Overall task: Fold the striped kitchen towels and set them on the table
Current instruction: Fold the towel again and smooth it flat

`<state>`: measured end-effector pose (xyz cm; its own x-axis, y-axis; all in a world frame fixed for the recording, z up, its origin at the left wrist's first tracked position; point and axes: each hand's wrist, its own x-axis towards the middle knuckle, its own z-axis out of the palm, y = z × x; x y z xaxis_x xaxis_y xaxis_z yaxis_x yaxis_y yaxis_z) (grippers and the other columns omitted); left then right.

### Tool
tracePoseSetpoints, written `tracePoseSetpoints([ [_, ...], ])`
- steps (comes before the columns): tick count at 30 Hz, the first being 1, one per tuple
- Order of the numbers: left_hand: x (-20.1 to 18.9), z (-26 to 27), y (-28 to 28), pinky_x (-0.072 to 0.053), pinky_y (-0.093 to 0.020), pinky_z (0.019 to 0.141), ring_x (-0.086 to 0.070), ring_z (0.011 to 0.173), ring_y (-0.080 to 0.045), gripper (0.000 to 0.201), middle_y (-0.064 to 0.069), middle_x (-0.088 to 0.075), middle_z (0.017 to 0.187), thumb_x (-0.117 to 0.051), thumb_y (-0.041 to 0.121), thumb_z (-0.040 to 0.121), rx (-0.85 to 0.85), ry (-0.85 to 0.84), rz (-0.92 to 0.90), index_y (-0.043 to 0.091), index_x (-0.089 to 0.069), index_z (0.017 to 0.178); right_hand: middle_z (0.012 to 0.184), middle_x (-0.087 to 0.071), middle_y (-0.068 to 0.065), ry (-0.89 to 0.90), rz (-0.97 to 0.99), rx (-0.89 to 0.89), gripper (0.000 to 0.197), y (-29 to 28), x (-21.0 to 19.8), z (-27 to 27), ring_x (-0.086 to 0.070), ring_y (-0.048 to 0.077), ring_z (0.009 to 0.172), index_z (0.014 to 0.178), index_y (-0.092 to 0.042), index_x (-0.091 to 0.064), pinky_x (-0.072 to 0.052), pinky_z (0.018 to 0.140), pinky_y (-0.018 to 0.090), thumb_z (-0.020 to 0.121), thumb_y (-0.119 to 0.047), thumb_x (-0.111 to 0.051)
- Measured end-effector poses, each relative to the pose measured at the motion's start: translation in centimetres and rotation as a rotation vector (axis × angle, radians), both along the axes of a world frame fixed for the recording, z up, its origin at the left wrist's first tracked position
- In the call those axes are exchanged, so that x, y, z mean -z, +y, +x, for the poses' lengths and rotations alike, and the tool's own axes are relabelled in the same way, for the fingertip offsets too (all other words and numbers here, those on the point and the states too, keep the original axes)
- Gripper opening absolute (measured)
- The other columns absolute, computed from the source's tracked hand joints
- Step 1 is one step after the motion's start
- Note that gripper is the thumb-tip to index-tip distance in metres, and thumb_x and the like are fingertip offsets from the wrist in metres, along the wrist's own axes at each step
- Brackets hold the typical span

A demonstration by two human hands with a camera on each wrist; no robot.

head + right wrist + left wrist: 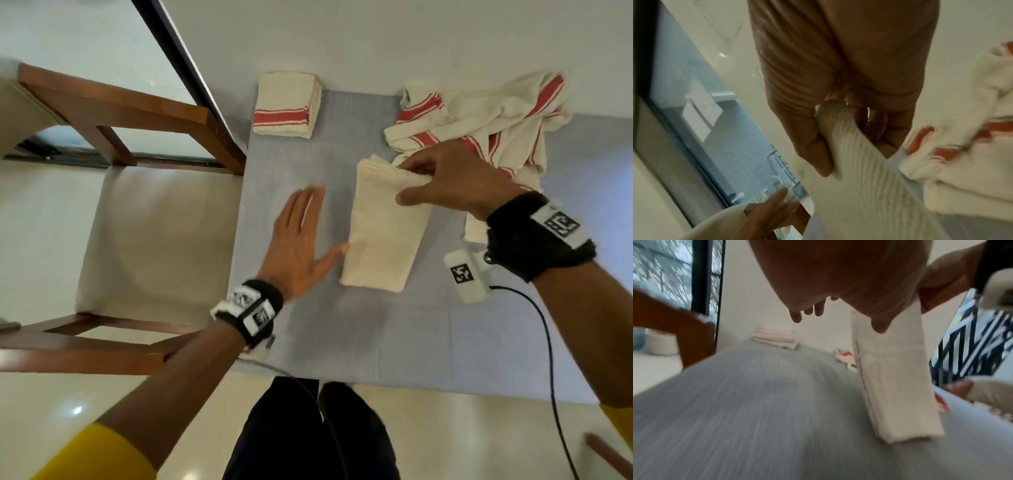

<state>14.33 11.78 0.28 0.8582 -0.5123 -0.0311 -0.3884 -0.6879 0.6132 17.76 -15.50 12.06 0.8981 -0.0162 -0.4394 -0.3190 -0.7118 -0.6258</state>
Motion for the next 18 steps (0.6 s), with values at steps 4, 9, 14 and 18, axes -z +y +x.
tracePoseSetpoints([
  [4,-9.6,5.8,-3.8,-0.017,-0.040,0.130,-0.021,0.156,-0.026,0.111,-0.015,-0.023,0.169,-0.074,0.062,0.085,0.017,-0.166,-0.219,0.002,-0.018,0.161,0.092,-0.072,-0.007,-0.332,-0.013,-0.006,0.031,0.4,-6.8,-0.8,-0.068,0.005,0.084,0.101,-0.020,-0.074,-0.052,0.074,0.015,0.074,-0.010,-0.084],
  [9,-15.1,5.9,-5.8,-0.034,-0.046,0.121,-0.041,0.147,-0.027,0.077,-0.009,-0.052,0.153,-0.078,0.052,0.085,0.186,-0.429,-0.250,0.011,-0.054,0.145,0.091,-0.063,0.003,-0.687,-0.152,-0.049,0.024,1.9,-8.9,-4.8,-0.058,0.024,0.081,0.095,-0.012,-0.063,-0.047,0.071,0.041,0.075,-0.008,-0.076],
  [14,-8.1,0.2,-4.5,-0.042,-0.046,0.107,-0.059,0.123,-0.031,0.033,-0.010,-0.067,0.123,-0.080,0.021,0.079,0.283,-0.475,-0.134,0.012,-0.071,0.110,0.087,-0.053,0.006,-0.650,-0.463,-0.159,0.032,3.7,-0.8,-10.4,-0.046,0.026,0.081,0.088,-0.014,-0.056,-0.032,0.067,0.036,0.069,0.005,-0.073],
  [18,-0.6,-6.0,-2.8,-0.047,-0.043,0.097,-0.064,0.105,-0.031,0.029,-0.010,-0.069,0.113,-0.077,0.009,0.076,0.423,-0.236,-0.048,0.011,-0.067,0.103,0.089,-0.056,0.005,-0.396,-0.449,-0.245,0.042,5.7,8.4,-17.3,-0.053,0.029,0.080,0.092,-0.017,-0.054,-0.027,0.067,0.033,0.062,0.004,-0.073],
])
